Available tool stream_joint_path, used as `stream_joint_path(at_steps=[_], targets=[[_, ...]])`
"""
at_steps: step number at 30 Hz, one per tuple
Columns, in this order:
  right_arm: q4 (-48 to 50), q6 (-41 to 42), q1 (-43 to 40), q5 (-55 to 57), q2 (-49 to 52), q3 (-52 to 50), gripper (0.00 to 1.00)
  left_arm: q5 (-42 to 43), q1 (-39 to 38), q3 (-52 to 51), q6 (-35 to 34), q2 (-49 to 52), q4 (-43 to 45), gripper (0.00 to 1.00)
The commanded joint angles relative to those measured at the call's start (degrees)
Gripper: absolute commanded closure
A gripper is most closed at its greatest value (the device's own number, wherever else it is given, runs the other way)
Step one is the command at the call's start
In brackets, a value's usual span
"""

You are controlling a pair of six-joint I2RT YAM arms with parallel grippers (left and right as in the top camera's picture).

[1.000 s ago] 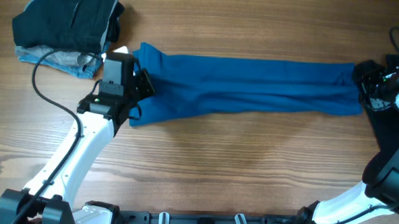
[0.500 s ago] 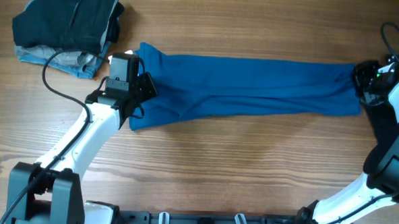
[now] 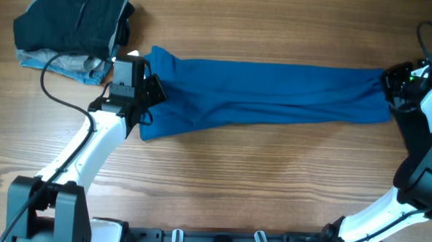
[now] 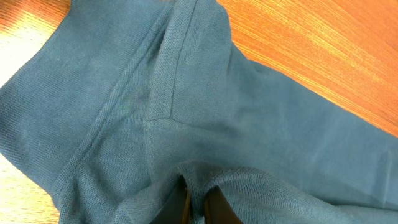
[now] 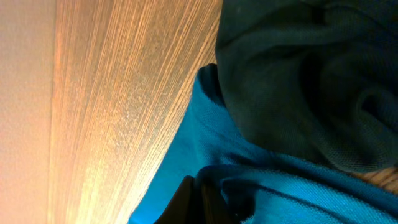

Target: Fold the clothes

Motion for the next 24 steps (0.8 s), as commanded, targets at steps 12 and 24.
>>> stream_joint_path(at_steps=[12,24], targets=[[-4.1,2.1,-0.9,1.2,0.6,0.2,0.96,0.2,2.3,0.2,2.5,0.1,3.8,0.96],[-1.5,-2.6,-1.0,0.0,0.5,0.2,0.46,2.7,2.3,0.2,6.0,1.2,2.8,0.37]])
